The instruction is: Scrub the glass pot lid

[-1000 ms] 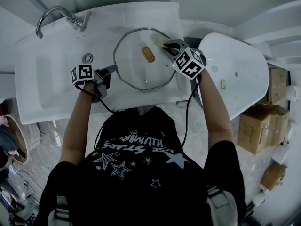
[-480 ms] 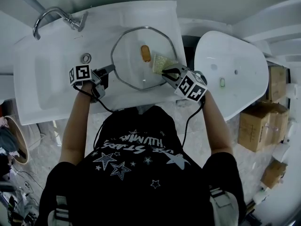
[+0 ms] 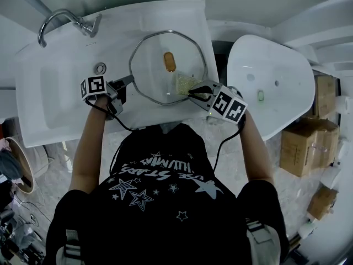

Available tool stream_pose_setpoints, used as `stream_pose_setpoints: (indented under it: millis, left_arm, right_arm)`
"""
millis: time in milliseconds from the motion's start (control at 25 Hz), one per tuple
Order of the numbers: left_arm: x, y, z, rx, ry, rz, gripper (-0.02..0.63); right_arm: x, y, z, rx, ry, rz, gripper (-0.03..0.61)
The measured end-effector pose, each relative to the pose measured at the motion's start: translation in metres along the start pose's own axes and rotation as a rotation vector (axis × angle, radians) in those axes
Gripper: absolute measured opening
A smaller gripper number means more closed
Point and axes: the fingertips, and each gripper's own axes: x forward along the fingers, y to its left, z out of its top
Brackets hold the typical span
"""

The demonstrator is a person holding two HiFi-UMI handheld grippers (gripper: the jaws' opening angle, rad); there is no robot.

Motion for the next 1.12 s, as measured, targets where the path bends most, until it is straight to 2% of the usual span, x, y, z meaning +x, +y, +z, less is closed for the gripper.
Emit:
stream_pose_setpoints:
  millis: [160,280,480,640,1000,1120]
  left_arm:
    - [0.000,-0.001,0.000,0.003,0.003,0.004,0.040]
    - [0.001,-0.001,0.000,0.004,0.009,0.003,0.040]
    - [0.001,-0.002,-0.001,0.008,0.011,-0.001,0.040]
    - [0.000,-0.001,-0.001,0.007,0.012,0.000,0.040]
    - [0.001,-0.001,0.000,0.008,0.017,-0.010,0.040]
    - [0.001,-0.002,0.000,0.010,0.019,-0.013,0.040]
  right_arm:
    - [-0.014,-0.011,0.006,0.019,-0.024,-0.035,0.044]
    - [-0.033,-0.032,0.011,0.061,-0.074,-0.094,0.045]
    - [-0.064,-0.091,0.022,0.176,-0.147,-0.290,0.046]
    - [-0.057,-0.140,0.021,0.313,-0.103,-0.424,0.045]
    - [0.004,-0.199,0.040,0.555,-0.048,-0.471,0.044]
    - [0.020,-0.207,0.045,0.614,-0.021,-0.460,0.044]
